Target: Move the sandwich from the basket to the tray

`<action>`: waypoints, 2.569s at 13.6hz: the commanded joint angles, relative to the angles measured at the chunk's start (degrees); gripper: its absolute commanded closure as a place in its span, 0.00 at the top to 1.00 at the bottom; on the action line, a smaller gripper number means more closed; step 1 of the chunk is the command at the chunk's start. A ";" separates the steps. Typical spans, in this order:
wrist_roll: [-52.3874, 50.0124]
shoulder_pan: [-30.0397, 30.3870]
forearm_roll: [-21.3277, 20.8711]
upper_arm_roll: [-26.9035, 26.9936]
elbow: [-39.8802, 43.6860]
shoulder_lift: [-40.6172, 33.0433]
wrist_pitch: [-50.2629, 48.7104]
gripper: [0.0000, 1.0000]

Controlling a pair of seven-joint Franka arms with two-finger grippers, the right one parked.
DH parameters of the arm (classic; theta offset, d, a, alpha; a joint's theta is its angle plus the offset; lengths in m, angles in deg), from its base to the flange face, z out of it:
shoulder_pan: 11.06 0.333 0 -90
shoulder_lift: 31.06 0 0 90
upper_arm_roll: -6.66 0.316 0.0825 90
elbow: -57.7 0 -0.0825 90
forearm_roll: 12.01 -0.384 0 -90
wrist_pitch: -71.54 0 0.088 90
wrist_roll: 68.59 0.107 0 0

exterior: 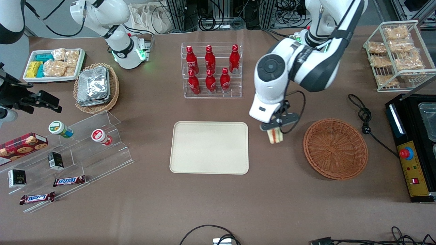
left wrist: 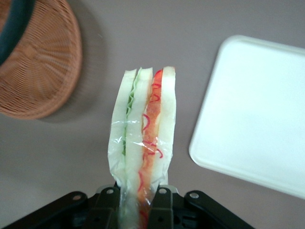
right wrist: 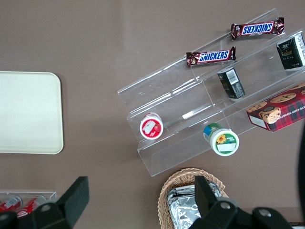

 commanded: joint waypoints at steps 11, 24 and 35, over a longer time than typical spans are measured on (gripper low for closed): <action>6.10 -3.27 -9.56 -3.67 13.35 26.60 13.59 0.00; -7.33 -3.97 -15.38 -2.27 13.52 25.03 12.30 1.00; 13.69 12.86 1.65 -2.53 6.34 -2.19 -0.27 1.00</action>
